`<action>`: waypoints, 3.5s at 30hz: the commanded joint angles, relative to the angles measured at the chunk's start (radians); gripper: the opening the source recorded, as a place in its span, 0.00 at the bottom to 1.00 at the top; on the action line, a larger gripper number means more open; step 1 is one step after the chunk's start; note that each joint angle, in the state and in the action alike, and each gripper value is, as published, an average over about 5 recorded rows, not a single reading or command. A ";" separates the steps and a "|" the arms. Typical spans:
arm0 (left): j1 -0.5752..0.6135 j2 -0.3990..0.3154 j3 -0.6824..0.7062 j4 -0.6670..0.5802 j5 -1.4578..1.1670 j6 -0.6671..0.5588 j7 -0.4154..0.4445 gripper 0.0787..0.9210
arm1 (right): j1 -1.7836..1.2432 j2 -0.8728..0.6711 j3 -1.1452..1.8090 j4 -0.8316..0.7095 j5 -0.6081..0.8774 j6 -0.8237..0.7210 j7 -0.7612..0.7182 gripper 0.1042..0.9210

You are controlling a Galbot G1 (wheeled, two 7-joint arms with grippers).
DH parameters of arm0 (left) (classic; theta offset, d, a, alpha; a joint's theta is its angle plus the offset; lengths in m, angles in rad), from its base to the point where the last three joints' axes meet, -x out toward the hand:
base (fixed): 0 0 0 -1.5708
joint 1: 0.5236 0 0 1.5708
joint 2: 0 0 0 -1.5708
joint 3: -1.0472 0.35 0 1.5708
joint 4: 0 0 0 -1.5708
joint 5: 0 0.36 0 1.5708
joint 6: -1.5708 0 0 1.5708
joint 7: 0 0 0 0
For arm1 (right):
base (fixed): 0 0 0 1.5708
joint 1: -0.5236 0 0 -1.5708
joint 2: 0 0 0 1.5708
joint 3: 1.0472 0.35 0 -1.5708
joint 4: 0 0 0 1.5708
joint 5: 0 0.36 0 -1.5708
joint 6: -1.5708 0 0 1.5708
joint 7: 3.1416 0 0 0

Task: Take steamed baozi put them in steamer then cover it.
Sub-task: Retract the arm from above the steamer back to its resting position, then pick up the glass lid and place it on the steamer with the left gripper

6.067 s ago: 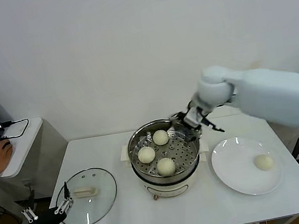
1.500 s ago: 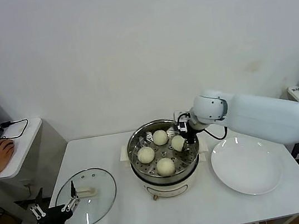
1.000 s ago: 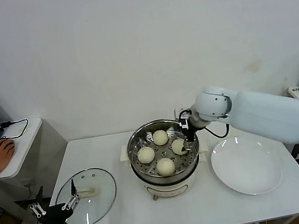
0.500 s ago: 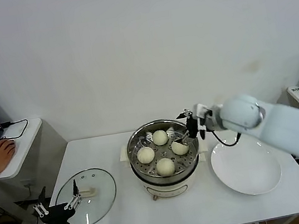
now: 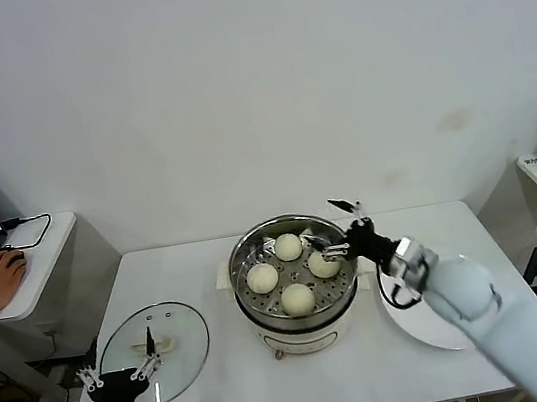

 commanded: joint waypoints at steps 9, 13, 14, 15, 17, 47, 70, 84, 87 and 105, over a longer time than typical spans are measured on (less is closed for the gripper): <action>0.005 0.080 -0.093 0.218 0.985 -0.042 0.119 0.88 | -0.644 0.454 0.735 0.111 -0.125 0.152 0.046 0.88; 0.022 0.126 -0.131 0.264 1.145 -0.073 0.116 0.88 | -0.641 0.461 0.759 0.103 -0.130 0.142 0.065 0.88; 0.023 0.136 -0.132 0.276 1.180 -0.078 0.109 0.88 | -0.639 0.462 0.763 0.097 -0.131 0.141 0.068 0.88; 0.019 0.145 -0.132 0.288 1.213 -0.081 0.104 0.88 | -0.637 0.464 0.767 0.089 -0.132 0.141 0.071 0.88; 0.001 0.159 -0.128 0.312 1.276 -0.083 0.101 0.88 | -0.634 0.468 0.770 0.071 -0.130 0.142 0.076 0.88; -0.358 0.191 0.056 0.627 1.340 -0.086 0.120 0.88 | -0.666 0.505 0.747 0.057 -0.120 0.109 0.078 0.88; -0.478 0.188 0.085 0.783 1.260 -0.109 0.101 0.88 | -0.673 0.517 0.738 0.046 -0.146 0.105 0.073 0.88; -0.484 0.180 0.096 0.844 1.188 -0.158 0.041 0.48 | -0.678 0.521 0.726 0.046 -0.159 0.107 0.071 0.88; -0.486 0.180 0.095 0.855 1.178 -0.175 0.025 0.37 | -0.679 0.522 0.725 0.048 -0.160 0.107 0.070 0.88; -0.265 0.216 -0.007 0.411 1.055 0.009 0.052 0.07 | -0.688 0.524 0.698 0.064 -0.196 0.120 0.068 0.88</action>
